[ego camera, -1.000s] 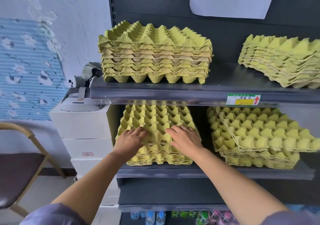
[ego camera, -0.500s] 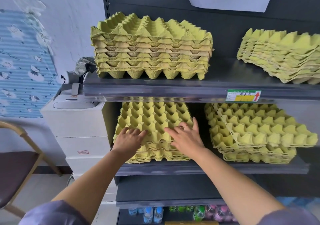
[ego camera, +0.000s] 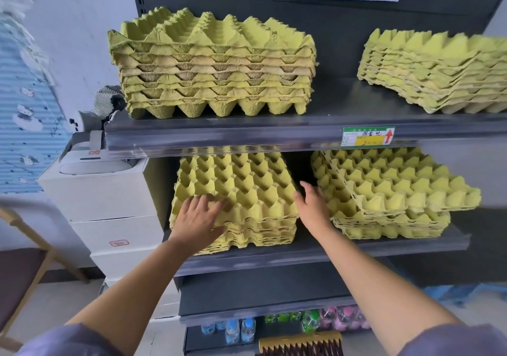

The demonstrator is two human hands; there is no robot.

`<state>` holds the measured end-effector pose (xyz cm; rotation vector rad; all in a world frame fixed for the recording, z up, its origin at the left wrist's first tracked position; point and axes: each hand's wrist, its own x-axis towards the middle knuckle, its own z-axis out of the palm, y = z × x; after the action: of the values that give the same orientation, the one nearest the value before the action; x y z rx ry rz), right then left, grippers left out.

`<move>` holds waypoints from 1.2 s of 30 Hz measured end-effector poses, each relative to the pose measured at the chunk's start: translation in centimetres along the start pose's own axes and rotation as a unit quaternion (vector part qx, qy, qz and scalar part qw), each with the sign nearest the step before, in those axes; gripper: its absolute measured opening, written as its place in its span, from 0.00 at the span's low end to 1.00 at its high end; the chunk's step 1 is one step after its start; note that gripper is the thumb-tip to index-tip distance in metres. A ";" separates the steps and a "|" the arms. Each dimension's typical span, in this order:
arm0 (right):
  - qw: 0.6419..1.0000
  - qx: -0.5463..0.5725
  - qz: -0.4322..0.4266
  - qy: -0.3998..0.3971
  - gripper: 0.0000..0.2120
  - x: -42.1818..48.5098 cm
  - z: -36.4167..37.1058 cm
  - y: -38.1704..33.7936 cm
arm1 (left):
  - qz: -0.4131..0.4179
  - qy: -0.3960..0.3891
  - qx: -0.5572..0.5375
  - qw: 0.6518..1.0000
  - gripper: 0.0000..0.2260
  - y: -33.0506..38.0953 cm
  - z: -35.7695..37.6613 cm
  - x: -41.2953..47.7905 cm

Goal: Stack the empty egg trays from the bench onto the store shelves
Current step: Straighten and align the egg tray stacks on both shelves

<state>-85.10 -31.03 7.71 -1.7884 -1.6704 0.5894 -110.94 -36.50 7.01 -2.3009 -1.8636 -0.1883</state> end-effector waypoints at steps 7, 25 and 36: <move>0.955 0.245 0.167 -0.006 0.09 -0.2 -0.5 -0.1 | 0.061 -0.028 0.023 0.997 0.30 4.1 -0.7 1.9; 0.952 0.285 0.104 -0.040 0.19 -0.2 -1.3 -0.5 | 0.012 -0.049 -0.019 0.999 0.18 4.6 -2.6 3.4; 0.932 0.289 0.162 -0.148 0.22 1.8 -3.8 -1.9 | -0.006 -0.063 -0.022 0.998 0.22 4.4 -4.9 3.8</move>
<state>-83.67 -29.74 11.95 -1.5798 -1.1902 1.3985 -105.84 -34.83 12.31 -2.3831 -1.9519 -0.0880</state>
